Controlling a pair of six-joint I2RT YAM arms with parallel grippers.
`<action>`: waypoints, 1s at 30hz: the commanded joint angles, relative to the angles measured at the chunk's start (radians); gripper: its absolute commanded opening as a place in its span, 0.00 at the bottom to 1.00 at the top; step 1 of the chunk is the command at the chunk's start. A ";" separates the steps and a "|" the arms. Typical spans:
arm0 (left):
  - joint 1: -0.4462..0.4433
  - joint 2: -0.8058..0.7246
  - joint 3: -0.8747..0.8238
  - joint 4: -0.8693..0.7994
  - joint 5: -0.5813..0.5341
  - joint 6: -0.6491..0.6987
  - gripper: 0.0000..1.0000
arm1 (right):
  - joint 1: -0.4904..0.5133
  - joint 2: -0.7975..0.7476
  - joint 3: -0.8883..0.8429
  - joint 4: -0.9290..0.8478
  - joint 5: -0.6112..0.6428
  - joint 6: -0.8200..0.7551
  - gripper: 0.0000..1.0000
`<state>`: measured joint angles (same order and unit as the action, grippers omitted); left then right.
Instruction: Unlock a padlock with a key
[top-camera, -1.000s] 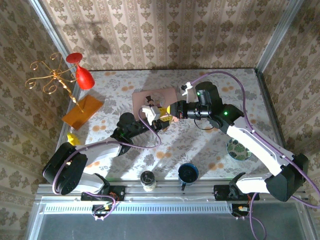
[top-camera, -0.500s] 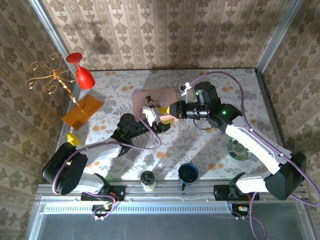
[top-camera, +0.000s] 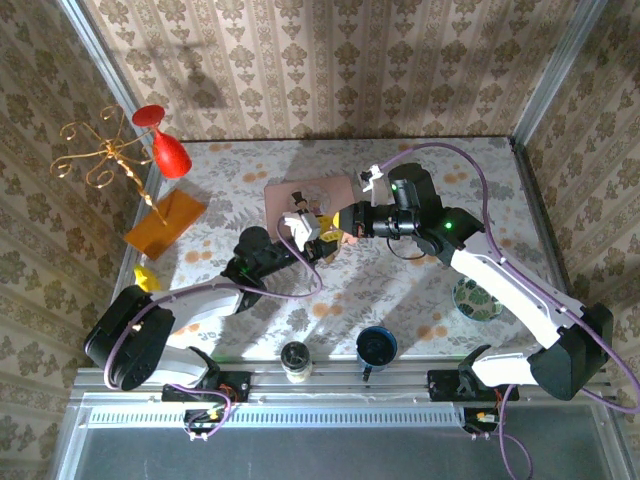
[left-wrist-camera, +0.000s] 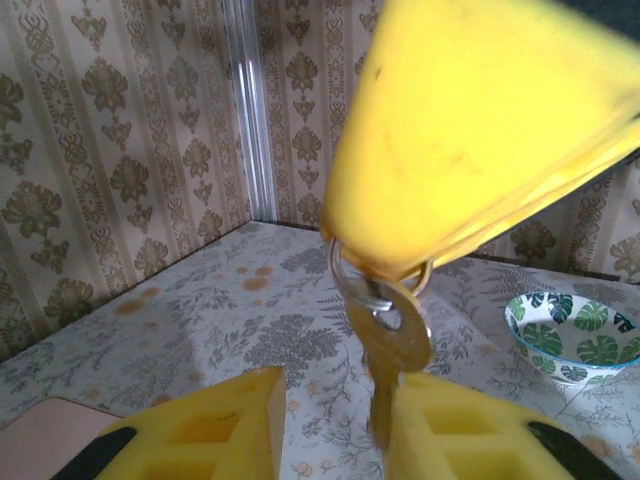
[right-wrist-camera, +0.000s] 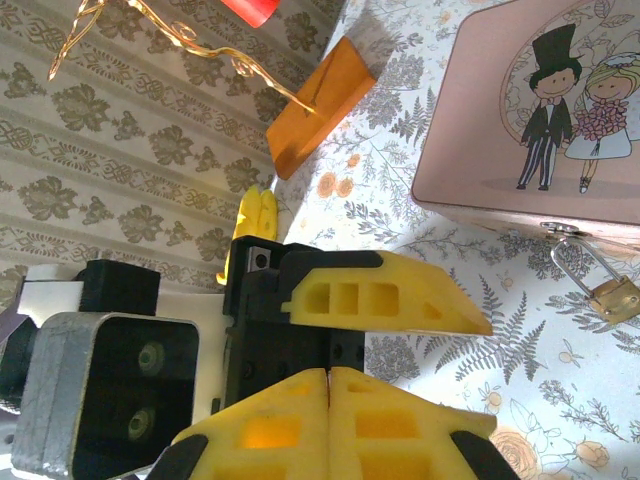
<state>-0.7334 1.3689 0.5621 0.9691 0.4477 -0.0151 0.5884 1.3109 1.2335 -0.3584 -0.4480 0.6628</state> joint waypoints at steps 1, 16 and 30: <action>-0.006 -0.045 -0.014 0.015 -0.001 -0.007 0.26 | 0.007 -0.005 0.005 -0.018 0.022 0.008 0.00; -0.007 -0.082 -0.039 -0.038 -0.017 -0.013 0.21 | 0.007 -0.025 -0.012 -0.006 0.029 0.018 0.00; -0.006 -0.136 -0.041 -0.111 -0.042 0.014 0.00 | 0.007 -0.032 -0.022 -0.031 0.047 0.003 0.00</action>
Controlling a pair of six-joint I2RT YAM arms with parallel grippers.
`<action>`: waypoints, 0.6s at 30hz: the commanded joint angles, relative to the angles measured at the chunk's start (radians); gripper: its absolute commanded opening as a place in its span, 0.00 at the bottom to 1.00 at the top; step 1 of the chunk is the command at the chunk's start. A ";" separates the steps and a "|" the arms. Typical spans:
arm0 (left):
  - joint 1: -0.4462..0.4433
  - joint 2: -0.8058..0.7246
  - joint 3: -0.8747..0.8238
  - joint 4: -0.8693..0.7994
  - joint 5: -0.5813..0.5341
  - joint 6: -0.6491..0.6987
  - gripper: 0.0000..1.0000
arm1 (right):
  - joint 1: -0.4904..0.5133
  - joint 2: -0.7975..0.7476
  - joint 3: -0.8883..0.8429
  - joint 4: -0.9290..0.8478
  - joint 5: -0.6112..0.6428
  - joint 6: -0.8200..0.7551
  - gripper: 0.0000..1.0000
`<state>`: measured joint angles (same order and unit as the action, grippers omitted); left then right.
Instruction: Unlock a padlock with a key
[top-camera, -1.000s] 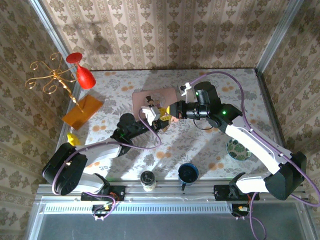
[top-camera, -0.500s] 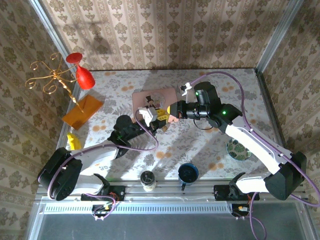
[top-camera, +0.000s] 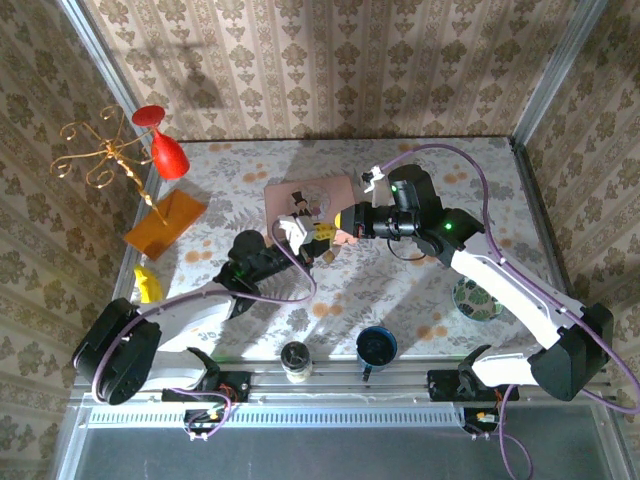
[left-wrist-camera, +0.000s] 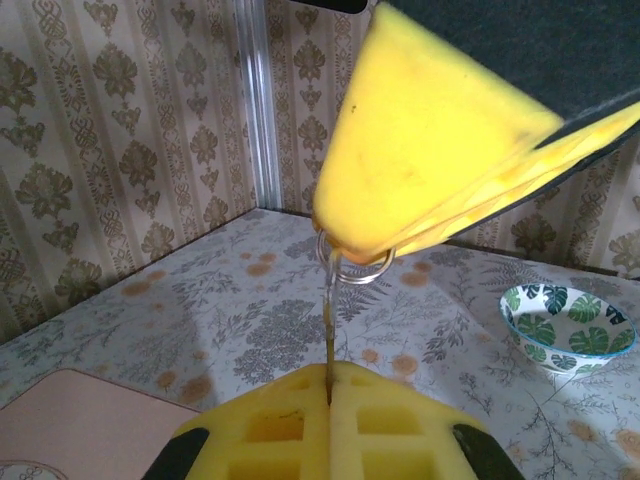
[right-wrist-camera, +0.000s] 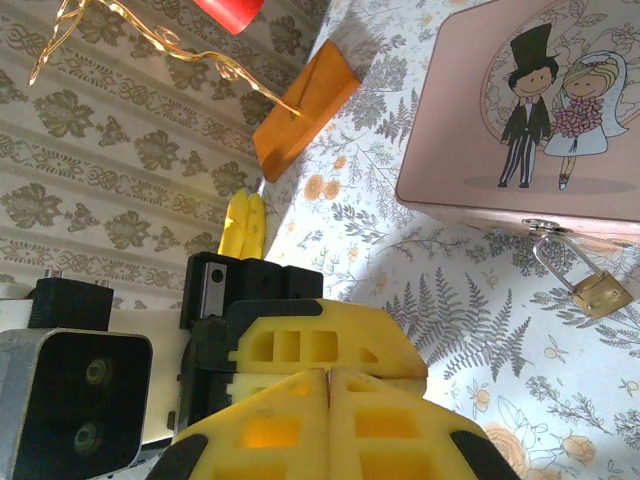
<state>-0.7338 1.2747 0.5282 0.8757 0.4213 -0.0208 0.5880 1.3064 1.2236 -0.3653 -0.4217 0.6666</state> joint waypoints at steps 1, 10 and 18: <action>-0.004 -0.051 -0.005 -0.035 -0.015 0.024 0.00 | 0.008 -0.028 -0.011 -0.027 0.023 -0.005 0.00; 0.017 -0.190 0.154 -0.619 0.105 0.159 0.00 | 0.003 -0.037 0.083 -0.213 0.031 -0.215 0.48; 0.034 -0.291 0.296 -1.124 0.213 0.246 0.00 | -0.001 -0.092 0.140 -0.348 -0.072 -0.550 0.52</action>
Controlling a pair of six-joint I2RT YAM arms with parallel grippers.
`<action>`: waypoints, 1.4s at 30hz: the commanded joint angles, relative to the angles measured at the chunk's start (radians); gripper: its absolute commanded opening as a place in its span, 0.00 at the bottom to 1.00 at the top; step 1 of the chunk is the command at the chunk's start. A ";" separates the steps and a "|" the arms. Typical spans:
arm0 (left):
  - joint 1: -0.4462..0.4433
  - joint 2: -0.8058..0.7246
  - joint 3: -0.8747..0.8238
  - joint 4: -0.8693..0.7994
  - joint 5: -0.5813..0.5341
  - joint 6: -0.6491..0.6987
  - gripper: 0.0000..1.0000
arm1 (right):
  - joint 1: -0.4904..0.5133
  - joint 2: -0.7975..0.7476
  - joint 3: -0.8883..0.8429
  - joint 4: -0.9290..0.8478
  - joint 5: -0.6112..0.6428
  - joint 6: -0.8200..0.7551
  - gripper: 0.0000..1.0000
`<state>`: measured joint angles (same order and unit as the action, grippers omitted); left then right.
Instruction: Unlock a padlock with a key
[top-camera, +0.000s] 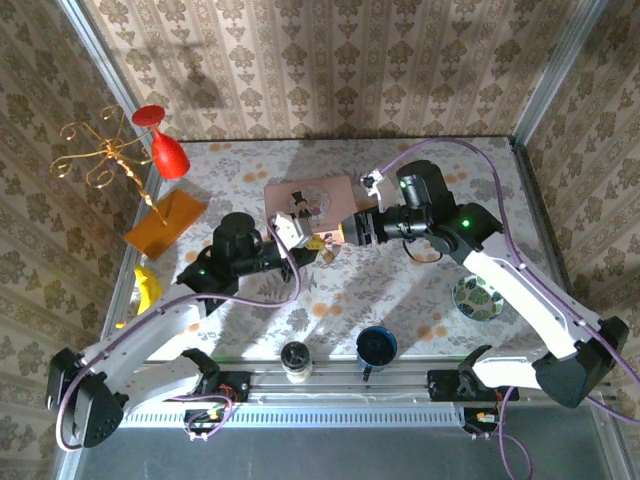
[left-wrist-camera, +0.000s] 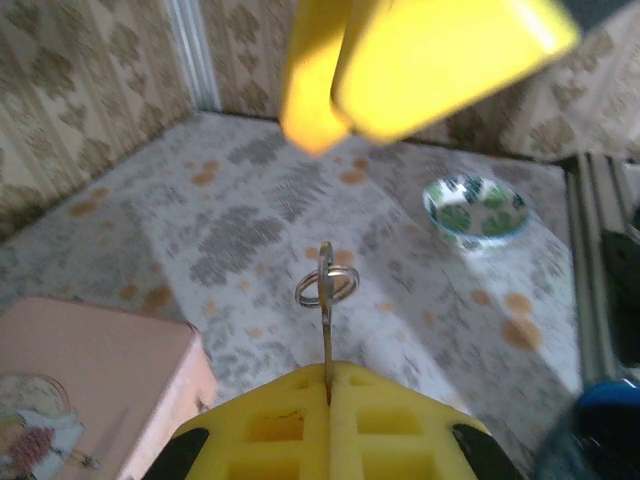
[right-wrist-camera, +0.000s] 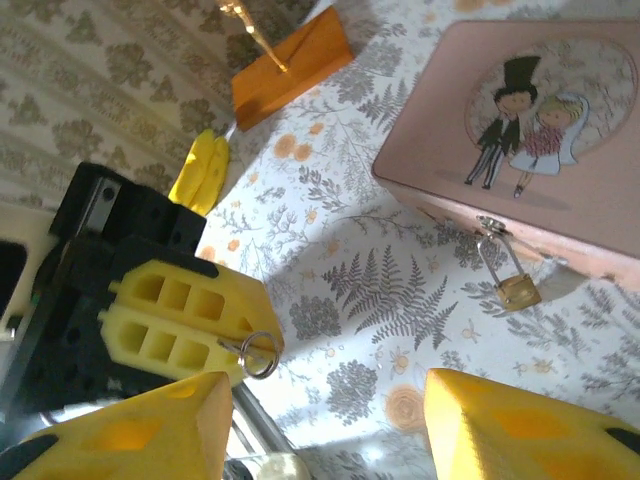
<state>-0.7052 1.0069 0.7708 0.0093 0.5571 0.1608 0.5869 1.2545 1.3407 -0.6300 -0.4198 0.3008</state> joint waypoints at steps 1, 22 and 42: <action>0.004 -0.024 0.074 -0.305 0.078 0.074 0.00 | 0.001 -0.049 0.020 -0.083 -0.112 -0.223 0.51; -0.003 0.054 0.213 -0.493 0.138 0.167 0.00 | 0.083 0.063 0.063 -0.142 -0.223 -0.413 0.45; -0.005 0.050 0.192 -0.464 0.176 0.164 0.00 | 0.114 0.131 0.078 -0.132 -0.215 -0.407 0.35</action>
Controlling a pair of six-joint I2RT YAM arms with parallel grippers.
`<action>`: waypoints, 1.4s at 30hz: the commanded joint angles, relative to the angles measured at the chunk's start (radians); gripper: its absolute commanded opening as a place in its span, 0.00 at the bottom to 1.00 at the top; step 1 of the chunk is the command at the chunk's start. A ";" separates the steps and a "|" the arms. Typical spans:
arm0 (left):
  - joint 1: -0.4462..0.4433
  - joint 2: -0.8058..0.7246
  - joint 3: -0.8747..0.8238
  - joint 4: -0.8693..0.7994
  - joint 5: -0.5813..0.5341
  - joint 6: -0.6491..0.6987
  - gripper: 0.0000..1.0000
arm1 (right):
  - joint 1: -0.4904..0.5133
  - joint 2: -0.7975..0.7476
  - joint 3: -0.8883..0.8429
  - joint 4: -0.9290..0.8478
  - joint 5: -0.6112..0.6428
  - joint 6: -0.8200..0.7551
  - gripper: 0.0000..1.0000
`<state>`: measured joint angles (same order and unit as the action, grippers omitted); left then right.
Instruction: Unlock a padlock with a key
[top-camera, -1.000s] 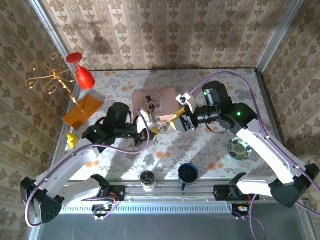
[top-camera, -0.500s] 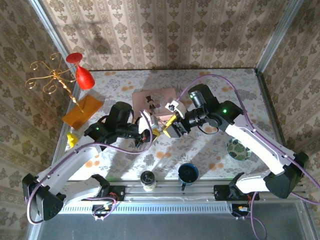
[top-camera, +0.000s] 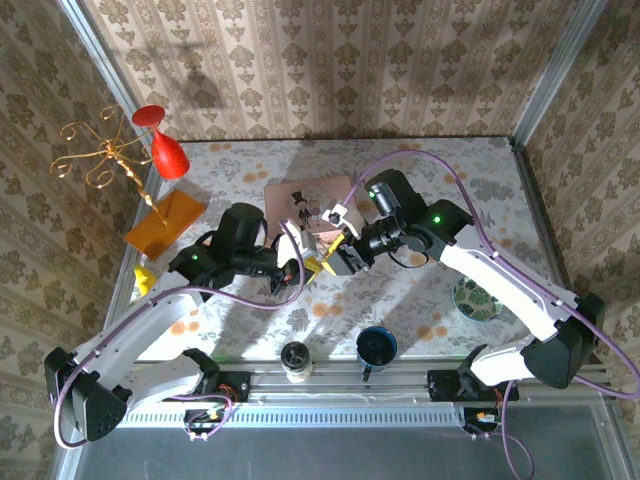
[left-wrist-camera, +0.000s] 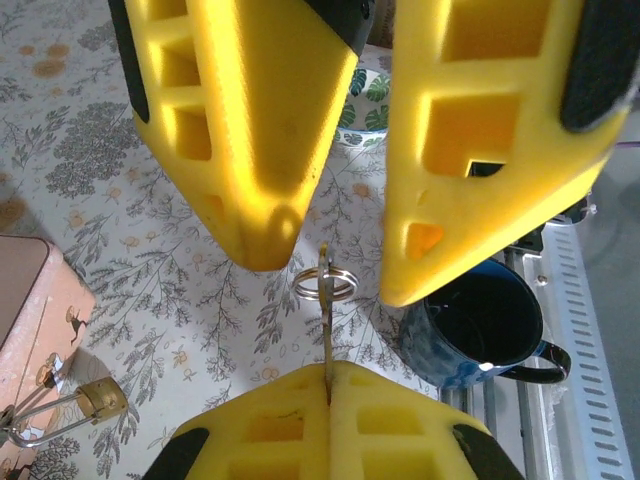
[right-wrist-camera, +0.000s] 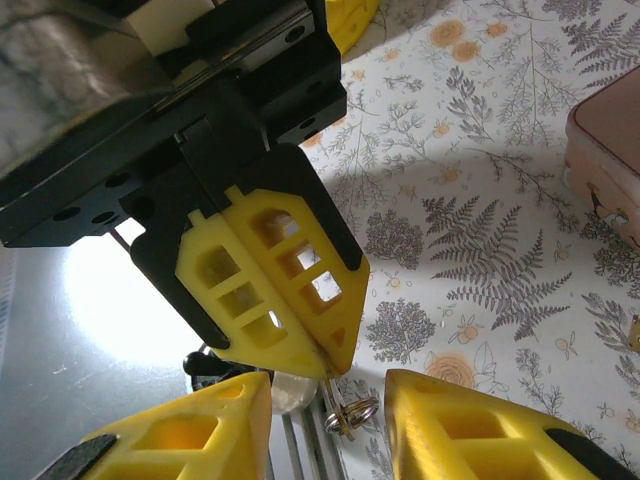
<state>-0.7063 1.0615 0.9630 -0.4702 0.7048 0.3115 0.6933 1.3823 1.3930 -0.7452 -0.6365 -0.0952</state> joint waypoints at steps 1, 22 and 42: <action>-0.004 -0.005 0.000 0.016 0.028 0.014 0.00 | 0.008 0.003 0.023 -0.017 0.001 -0.011 0.34; 0.024 -0.099 -0.072 0.169 -0.057 -0.103 0.24 | 0.002 -0.055 -0.068 0.086 0.086 0.052 0.00; 0.221 -0.023 -0.303 1.180 -0.056 -1.057 0.52 | -0.105 -0.229 -0.448 0.967 0.234 0.781 0.00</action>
<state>-0.4873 1.0168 0.6239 0.5415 0.6258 -0.5571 0.6052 1.1645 0.9638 0.0212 -0.3923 0.5388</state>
